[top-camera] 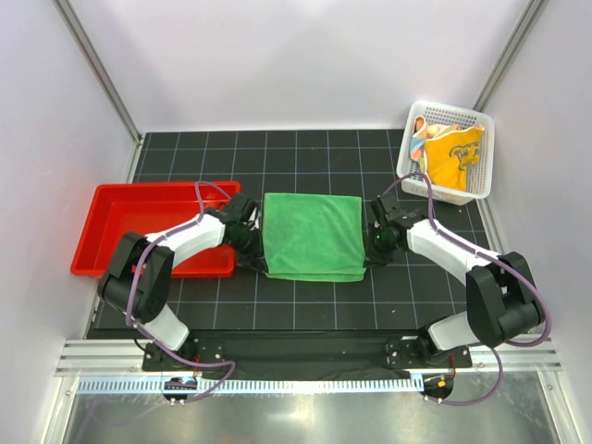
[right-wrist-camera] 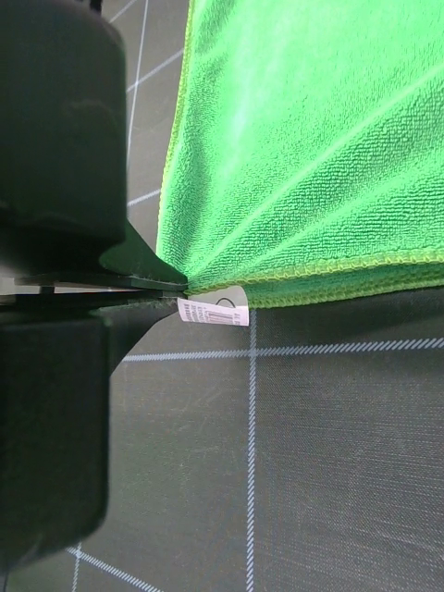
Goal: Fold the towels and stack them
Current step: Fold the towel
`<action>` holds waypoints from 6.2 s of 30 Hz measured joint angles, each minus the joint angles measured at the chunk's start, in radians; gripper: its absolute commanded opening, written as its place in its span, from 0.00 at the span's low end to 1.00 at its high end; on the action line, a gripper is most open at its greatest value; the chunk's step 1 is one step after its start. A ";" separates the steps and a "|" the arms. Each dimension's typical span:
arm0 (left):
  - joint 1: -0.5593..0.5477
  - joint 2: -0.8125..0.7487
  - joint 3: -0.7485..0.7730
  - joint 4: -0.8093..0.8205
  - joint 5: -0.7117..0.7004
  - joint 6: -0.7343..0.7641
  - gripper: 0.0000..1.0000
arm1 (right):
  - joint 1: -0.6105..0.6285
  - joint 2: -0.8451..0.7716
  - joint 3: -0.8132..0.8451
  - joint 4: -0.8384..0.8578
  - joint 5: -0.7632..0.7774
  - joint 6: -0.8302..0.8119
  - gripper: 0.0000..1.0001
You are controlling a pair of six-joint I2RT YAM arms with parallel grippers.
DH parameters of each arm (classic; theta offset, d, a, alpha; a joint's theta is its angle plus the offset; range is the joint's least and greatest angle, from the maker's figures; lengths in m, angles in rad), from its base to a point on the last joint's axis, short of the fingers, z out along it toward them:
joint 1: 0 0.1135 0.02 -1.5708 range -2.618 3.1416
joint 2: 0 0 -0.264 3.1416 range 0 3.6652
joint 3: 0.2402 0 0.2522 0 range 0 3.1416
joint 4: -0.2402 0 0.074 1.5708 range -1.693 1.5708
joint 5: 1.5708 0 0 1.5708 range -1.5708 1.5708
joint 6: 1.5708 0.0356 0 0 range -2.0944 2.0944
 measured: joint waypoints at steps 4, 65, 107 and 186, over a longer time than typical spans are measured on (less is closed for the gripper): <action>0.000 -0.001 -0.002 0.000 0.011 -0.001 0.25 | 0.000 0.032 -0.002 0.001 -0.004 -0.005 0.09; -0.067 -0.087 -0.072 -0.024 -0.076 -0.052 0.00 | 0.006 -0.047 -0.086 0.040 -0.060 0.009 0.11; -0.133 -0.147 -0.138 -0.047 -0.084 -0.088 0.44 | 0.024 -0.180 -0.167 -0.008 0.031 0.049 0.17; 0.087 0.724 1.132 -0.444 -0.004 0.946 0.48 | -0.205 0.855 1.056 -0.301 -0.328 -0.967 0.45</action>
